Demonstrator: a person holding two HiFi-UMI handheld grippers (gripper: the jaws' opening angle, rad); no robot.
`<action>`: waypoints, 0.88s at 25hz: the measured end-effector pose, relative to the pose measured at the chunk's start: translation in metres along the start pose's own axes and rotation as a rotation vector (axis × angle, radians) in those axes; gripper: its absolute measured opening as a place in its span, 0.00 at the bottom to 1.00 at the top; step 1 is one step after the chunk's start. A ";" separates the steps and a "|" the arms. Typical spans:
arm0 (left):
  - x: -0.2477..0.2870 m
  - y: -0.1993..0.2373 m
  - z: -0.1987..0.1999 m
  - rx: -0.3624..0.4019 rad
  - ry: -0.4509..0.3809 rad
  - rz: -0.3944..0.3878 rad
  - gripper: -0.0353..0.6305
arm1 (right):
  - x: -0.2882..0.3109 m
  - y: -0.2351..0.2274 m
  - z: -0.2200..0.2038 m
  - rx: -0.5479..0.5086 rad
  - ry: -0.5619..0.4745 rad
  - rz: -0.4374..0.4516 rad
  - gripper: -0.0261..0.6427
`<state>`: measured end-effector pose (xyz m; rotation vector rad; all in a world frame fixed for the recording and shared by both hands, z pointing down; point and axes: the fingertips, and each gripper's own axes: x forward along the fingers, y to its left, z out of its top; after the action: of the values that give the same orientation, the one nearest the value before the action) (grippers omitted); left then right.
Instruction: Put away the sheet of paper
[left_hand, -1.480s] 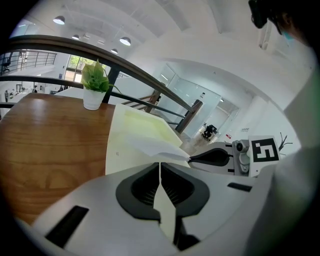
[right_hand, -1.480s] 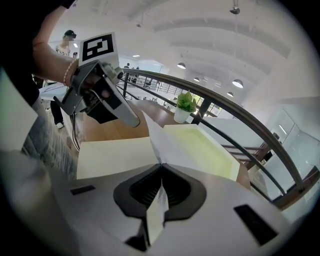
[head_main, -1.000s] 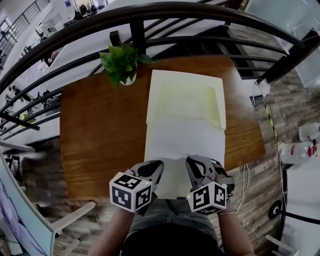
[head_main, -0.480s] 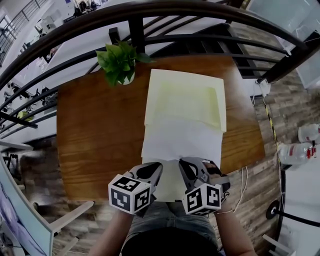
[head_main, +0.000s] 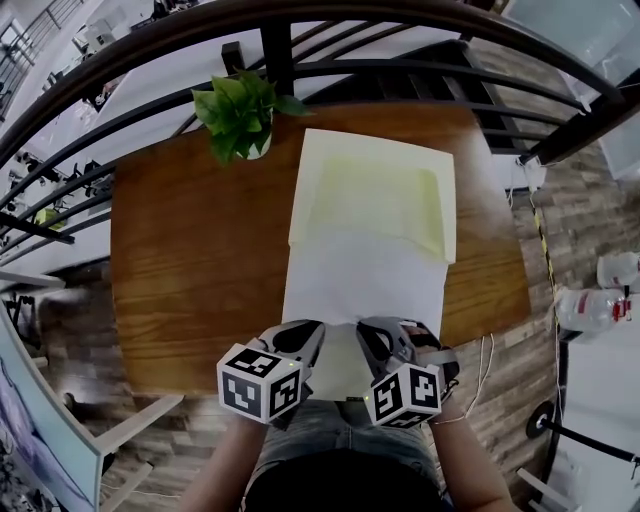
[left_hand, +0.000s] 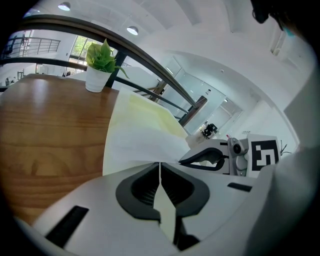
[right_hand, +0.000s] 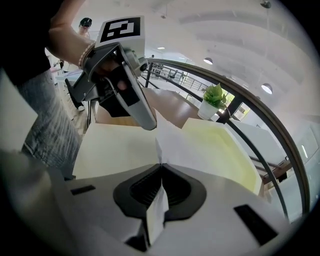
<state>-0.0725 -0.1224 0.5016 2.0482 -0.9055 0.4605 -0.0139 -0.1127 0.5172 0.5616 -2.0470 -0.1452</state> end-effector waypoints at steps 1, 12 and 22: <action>0.001 0.000 -0.001 0.000 0.004 0.000 0.09 | 0.001 0.000 -0.002 0.000 0.003 0.005 0.08; 0.012 -0.002 -0.002 -0.004 0.026 0.008 0.09 | 0.019 -0.005 -0.010 -0.068 -0.001 0.026 0.08; 0.020 -0.003 0.000 -0.005 0.036 0.020 0.09 | 0.030 -0.014 -0.003 -0.164 -0.024 0.037 0.08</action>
<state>-0.0565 -0.1298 0.5118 2.0216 -0.9049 0.5035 -0.0197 -0.1378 0.5382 0.4215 -2.0454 -0.2963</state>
